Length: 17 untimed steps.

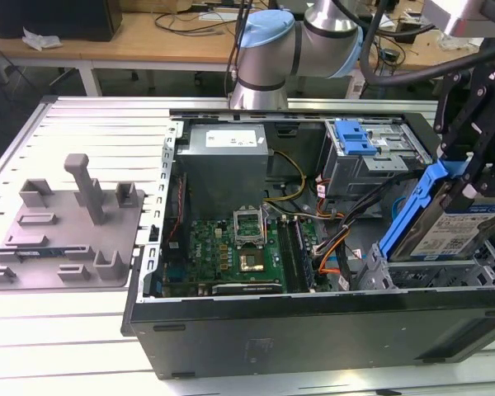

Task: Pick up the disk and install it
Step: 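Insert the disk into the insertion slot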

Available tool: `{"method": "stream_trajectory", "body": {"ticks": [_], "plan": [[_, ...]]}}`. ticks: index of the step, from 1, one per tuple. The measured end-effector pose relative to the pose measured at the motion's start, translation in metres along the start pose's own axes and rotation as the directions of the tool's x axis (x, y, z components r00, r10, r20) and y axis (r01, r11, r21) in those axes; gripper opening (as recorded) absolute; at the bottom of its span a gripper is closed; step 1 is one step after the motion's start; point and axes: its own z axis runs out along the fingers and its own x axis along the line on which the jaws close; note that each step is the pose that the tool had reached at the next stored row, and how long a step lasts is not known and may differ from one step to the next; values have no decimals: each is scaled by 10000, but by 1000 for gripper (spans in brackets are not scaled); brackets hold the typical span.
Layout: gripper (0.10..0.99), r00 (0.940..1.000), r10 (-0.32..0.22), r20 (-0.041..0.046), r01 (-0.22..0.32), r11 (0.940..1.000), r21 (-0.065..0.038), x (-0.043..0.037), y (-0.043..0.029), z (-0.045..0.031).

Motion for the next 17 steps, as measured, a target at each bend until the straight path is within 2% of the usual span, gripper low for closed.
{"method": "stream_trajectory", "body": {"ticks": [9,12,14,17], "plan": [[365,10000,-1,-1,1,10000,0,36,0,162],[376,10000,0,-1,0,10000,0,41,0,187],[502,10000,-1,-4,1,10000,0,46,0,198],[502,10000,-1,-4,1,10000,0,46,0,200]]}}
